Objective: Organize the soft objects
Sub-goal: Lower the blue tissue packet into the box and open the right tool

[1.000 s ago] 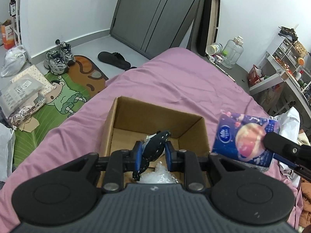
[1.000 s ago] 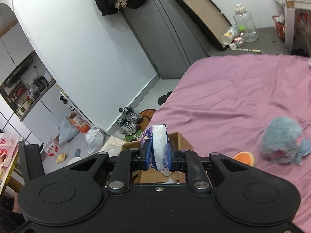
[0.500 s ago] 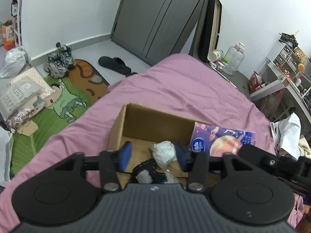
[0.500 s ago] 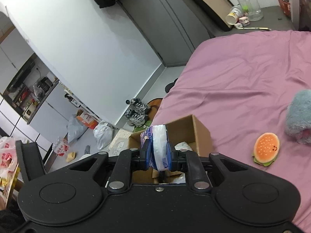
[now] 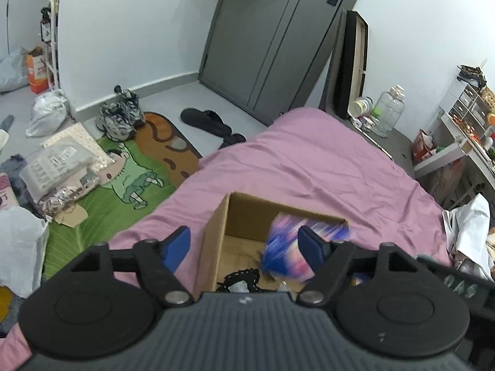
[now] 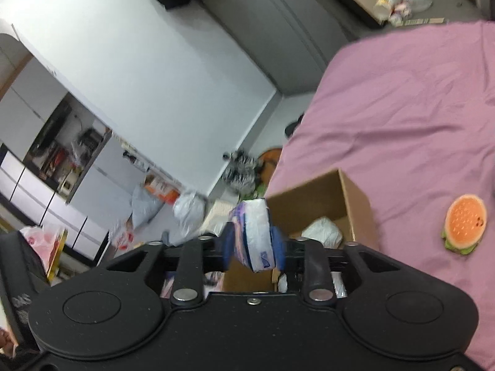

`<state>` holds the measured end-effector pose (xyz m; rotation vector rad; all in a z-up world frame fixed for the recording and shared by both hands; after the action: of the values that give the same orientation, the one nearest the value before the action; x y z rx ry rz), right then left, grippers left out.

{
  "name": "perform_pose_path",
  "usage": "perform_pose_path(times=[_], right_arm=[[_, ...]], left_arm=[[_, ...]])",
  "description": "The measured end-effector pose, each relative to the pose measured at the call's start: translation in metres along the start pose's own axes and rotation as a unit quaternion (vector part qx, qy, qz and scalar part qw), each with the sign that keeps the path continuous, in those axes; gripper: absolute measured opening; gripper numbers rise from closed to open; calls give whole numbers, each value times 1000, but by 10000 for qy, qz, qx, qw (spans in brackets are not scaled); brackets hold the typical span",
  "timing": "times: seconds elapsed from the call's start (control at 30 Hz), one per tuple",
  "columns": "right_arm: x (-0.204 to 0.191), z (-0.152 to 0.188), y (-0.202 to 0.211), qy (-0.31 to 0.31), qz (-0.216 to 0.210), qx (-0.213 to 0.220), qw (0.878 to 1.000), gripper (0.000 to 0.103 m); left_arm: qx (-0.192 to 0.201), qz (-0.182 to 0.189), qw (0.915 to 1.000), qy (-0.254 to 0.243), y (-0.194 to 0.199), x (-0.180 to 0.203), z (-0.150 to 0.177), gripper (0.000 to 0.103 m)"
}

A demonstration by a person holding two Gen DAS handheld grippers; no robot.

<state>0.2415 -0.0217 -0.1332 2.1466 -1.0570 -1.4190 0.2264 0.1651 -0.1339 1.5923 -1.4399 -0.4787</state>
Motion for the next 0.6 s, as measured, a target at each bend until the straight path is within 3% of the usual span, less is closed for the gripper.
perform_pose_path(times=[0.17,0.37,0.43,0.6], right_arm=[[6,4,16,-29,173,-31,9998,42],[4,1,33,92,584,-159,9981,46],[5,1,41,167,743,-225,9968,54],[13,-2,65,234,976,-344,9944,58]], left_arm=[[-136,-212,9997,9,5,4,6,93],[-147,-352,9993,-54,18,13,15,102],[-136,-373,9992,-57,23,16,16,103],[-159,-383,9991,-127,30,29,25,103]])
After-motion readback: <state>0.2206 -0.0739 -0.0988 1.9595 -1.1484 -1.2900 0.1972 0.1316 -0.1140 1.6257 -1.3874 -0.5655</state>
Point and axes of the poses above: each gripper's, at about its wrist camera, not at the fingertips, and y roughly against the way its jaws point, x to its right, z to its underside, the point moved 4 cm from there along -y, roughly the way its jaws point, and after that the axes turned 11 degrees about -x, right-handed, at the moved point
